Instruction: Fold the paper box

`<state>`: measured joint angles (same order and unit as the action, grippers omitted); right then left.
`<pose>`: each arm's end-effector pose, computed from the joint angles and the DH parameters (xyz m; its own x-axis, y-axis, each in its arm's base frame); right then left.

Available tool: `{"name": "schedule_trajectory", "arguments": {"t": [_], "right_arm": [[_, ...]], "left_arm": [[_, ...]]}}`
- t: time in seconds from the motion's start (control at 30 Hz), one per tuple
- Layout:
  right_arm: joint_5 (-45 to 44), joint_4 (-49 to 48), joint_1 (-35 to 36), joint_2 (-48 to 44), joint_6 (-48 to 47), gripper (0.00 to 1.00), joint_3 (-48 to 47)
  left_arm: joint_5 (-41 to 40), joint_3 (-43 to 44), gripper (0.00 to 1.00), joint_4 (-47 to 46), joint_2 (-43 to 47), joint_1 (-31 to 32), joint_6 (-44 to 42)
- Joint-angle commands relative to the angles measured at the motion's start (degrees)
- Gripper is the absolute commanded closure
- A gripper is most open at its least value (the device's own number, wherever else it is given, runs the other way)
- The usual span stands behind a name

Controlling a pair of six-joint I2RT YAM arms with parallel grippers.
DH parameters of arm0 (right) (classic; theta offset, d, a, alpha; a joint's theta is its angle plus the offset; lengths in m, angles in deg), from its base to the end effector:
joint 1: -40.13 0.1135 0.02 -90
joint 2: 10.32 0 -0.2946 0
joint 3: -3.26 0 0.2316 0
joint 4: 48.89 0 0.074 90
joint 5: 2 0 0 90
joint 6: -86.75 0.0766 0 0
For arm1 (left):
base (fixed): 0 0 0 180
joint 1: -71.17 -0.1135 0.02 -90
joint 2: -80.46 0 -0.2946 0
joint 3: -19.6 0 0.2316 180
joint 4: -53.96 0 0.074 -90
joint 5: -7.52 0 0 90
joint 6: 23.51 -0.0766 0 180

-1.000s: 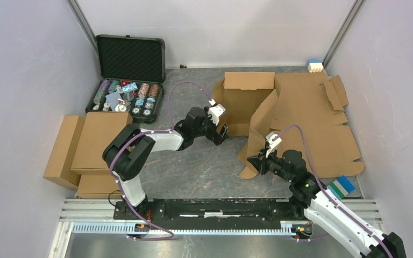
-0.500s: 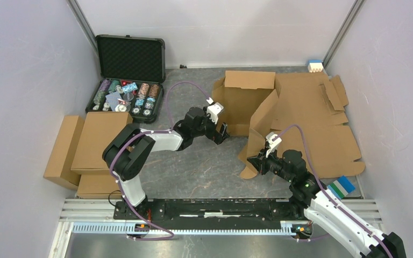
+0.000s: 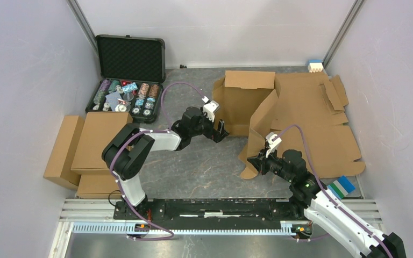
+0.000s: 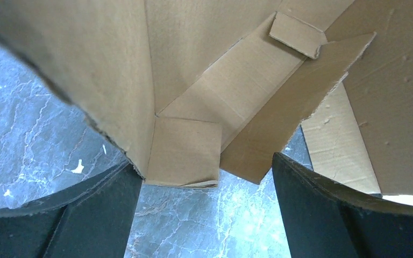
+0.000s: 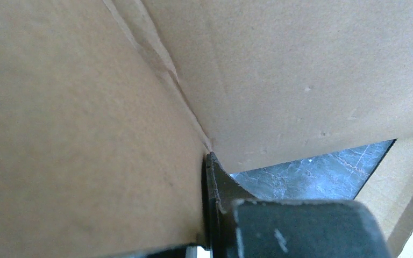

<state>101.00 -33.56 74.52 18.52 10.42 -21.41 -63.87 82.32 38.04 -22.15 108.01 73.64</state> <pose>0.1001 0.0894 0.1891 -0.4391 -0.0215 -0.8982 -0.6397 0.7095 0.2957 0.3022 -0.2570 0.1929 -0.4224 0.1690 -0.8905 0.7549 0.6094 -0.2424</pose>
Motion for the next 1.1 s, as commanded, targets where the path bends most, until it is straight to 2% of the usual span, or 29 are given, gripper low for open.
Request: {"name": "schedule_trajectory", "arguments": {"t": [0.0, 0.23, 0.57, 1.07], "right_arm": [[0.07, 1.98, 0.19, -0.45, -0.09, 0.96, -2.19], [0.20, 2.28, 0.24, -0.63, -0.30, 0.96, -2.42], [-0.04, 2.32, 0.24, -0.68, -0.12, 0.96, -2.23], [-0.09, 2.54, 0.24, -0.69, -0.03, 0.96, -2.48]], "left_arm": [[-4.41, 2.19, 0.06, 3.91, -0.90, 1.28, -3.39], [-8.79, 3.80, 0.06, 7.87, -1.22, 4.05, -6.98], [-5.80, 3.87, 0.03, 12.22, 0.09, 4.38, -11.55], [-0.26, 6.44, 0.05, 13.95, -2.17, 5.89, -12.07]]}}
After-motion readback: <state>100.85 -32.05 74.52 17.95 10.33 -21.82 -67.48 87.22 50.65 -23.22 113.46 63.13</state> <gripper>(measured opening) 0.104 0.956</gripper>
